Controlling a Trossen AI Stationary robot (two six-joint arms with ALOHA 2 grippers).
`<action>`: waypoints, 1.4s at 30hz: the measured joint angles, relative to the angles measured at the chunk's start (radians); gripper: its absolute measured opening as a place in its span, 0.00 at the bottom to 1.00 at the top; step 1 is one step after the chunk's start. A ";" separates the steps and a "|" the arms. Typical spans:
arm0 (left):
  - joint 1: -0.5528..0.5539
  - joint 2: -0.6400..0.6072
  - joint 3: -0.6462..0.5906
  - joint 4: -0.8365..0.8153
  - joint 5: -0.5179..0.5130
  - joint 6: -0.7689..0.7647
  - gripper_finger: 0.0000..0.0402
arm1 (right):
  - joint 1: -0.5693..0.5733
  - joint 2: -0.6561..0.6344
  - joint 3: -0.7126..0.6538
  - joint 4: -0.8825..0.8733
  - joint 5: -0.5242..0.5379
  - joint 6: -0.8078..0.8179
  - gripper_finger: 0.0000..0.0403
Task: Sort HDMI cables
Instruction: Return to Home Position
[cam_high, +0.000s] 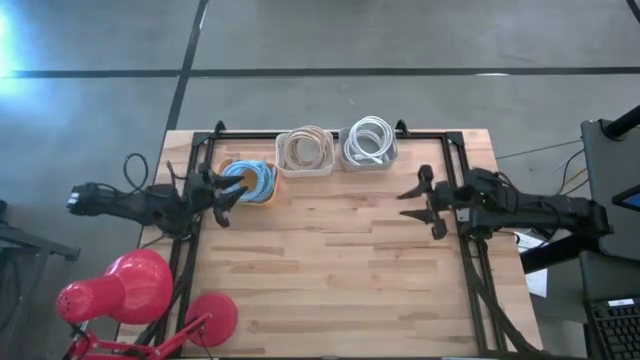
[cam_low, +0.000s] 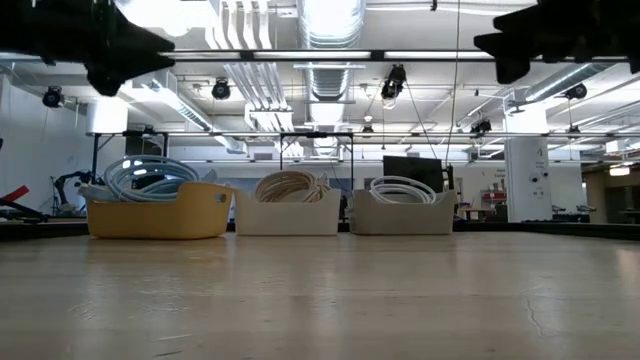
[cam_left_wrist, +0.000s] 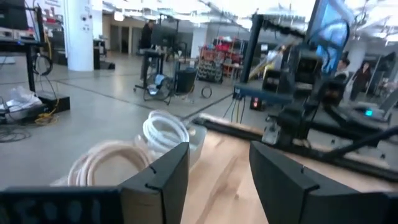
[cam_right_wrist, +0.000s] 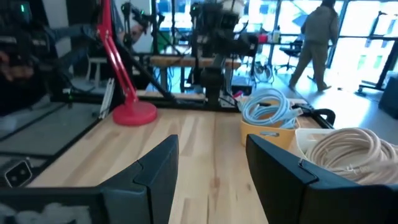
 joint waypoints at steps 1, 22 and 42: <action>0.000 -0.006 -0.019 0.010 0.000 0.002 0.44 | 0.000 -0.027 -0.017 0.000 0.002 0.009 0.45; 0.000 -0.192 -0.254 0.156 0.006 -0.076 0.44 | -0.001 -0.419 -0.272 0.043 0.066 0.167 0.45; 0.000 -0.194 -0.255 0.063 0.010 0.006 0.44 | -0.001 -0.437 -0.314 0.040 0.163 0.140 0.45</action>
